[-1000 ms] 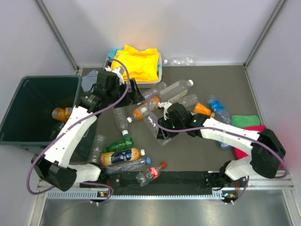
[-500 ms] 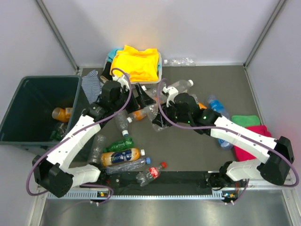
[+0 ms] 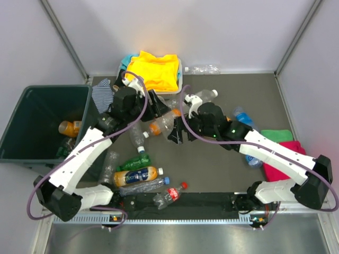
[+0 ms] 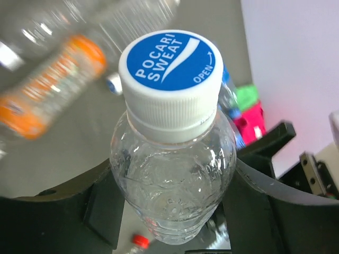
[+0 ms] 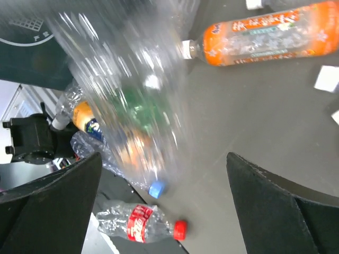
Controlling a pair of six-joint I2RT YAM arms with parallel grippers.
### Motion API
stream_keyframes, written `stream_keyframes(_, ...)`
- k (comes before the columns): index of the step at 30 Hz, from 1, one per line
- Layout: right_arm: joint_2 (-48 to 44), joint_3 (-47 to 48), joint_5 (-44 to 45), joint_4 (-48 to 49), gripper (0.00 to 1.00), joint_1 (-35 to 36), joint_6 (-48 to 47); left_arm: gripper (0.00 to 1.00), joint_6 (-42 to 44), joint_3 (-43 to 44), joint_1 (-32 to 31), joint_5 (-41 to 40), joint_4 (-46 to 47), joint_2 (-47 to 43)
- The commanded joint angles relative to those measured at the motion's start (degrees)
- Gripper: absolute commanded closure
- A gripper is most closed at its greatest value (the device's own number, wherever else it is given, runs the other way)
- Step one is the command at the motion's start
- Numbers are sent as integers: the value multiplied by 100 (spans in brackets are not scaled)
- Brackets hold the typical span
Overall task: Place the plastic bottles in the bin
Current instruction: Pick up the plastic bottle at the center of the board, then place the plastic bottle in the trash bin.
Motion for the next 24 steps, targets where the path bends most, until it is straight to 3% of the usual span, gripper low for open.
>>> stream_keyframes(1, -450, 262, 477, -308, 1, -66, 197, 48, 984, 1393, 40, -1441, -1203, 87)
stream_keyframes(6, -915, 7, 731, -528, 1, -391, 320, 44, 1864, 3082, 293, -3924, -2752, 509)
stream_keyframes(10, -1109, -107, 855, -765, 1, -663, 312, 40, 2663, 4312, 1058, -4563, -3220, 598)
stream_keyframes(14, -1189, -143, 952, -915, 1, -769, 294, 37, 3139, 4824, 1683, -5159, -3326, 624)
stream_keyframes(18, -1206, -125, 952, -985, 1, -804, 285, 26, 3614, 5360, 1885, -6109, -3274, 607)
stream_keyframes(24, -1154, -108, 952, -1003, 1, -805, 285, 17, 4203, 5046, 1903, -7050, -2808, 255)
